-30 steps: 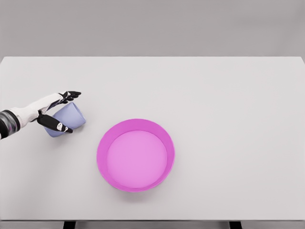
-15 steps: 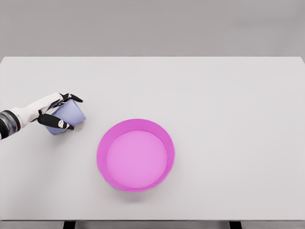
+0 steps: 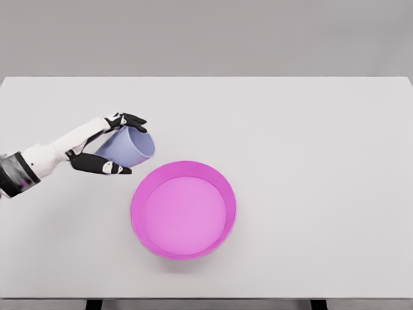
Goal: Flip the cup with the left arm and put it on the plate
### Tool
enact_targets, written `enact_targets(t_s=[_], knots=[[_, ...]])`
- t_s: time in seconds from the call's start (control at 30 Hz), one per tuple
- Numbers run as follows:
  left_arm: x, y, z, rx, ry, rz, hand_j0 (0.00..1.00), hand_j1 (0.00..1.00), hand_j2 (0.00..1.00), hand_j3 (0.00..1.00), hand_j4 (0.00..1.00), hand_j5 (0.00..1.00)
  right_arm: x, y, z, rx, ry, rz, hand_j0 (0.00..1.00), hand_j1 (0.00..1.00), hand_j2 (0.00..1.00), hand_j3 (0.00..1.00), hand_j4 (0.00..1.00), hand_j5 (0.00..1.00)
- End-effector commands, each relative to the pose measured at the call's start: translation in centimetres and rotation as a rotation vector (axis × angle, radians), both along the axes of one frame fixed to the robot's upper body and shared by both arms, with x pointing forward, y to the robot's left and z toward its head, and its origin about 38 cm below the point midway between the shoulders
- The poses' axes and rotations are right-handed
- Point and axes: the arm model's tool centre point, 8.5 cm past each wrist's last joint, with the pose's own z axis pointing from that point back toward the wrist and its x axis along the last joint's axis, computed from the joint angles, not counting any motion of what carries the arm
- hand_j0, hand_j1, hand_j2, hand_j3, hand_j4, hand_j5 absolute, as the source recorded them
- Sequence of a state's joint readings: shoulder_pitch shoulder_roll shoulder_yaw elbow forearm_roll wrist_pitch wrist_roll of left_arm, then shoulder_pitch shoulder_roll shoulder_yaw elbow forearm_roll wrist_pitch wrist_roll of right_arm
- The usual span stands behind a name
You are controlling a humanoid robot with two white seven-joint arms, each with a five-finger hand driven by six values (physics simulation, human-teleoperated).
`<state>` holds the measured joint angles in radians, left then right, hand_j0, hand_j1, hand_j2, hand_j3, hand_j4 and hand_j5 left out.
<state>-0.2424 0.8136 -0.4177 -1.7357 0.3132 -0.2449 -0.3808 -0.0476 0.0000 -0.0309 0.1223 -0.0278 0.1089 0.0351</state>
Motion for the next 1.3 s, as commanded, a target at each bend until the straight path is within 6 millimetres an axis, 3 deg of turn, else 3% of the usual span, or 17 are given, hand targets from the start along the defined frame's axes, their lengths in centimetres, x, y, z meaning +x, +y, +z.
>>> enact_targets(t_s=[0.0,0.17,0.27,0.47,0.77,1.13,1.27], knots=[[-0.6,-1.4,1.2,-0.109,-0.047,-0.058,0.66,0.66,0.66,0.66,0.66,0.66,0.0,0.0,0.0,0.000,0.000,0.000,1.00,1.00,1.00,1.00,1.00,1.00],[-1.8,-5.4,-0.1,-0.322,-0.066,-0.141,0.63,0.63,0.63,0.63,0.63,0.63,0.0,0.0,0.0,0.000,0.000,0.000,1.00,1.00,1.00,1.00,1.00,1.00],[-2.2,-7.3,-0.2,-0.488,-0.120,-0.096,0.61,0.61,0.61,0.61,0.61,0.61,0.0,0.0,0.0,0.000,0.000,0.000,1.00,1.00,1.00,1.00,1.00,1.00],[-3.1,-7.8,-0.8,-0.651,-0.171,-0.006,0.55,0.55,0.55,0.55,0.55,0.55,0.0,0.0,0.0,0.000,0.000,0.000,1.00,1.00,1.00,1.00,1.00,1.00],[-5.4,-8.3,-4.3,-0.637,-0.062,0.004,0.52,0.52,0.52,0.52,0.52,0.52,0.0,0.0,0.0,0.000,0.000,0.000,1.00,1.00,1.00,1.00,1.00,1.00],[-6.8,-8.2,-6.0,-0.638,-0.005,0.023,0.53,0.53,0.53,0.53,0.53,0.53,0.0,0.0,0.0,0.000,0.000,0.000,1.00,1.00,1.00,1.00,1.00,1.00],[-7.3,-9.3,-6.7,-0.642,0.023,0.002,0.52,0.52,0.52,0.52,0.52,0.52,0.0,0.0,0.0,0.000,0.000,0.000,1.00,1.00,1.00,1.00,1.00,1.00]])
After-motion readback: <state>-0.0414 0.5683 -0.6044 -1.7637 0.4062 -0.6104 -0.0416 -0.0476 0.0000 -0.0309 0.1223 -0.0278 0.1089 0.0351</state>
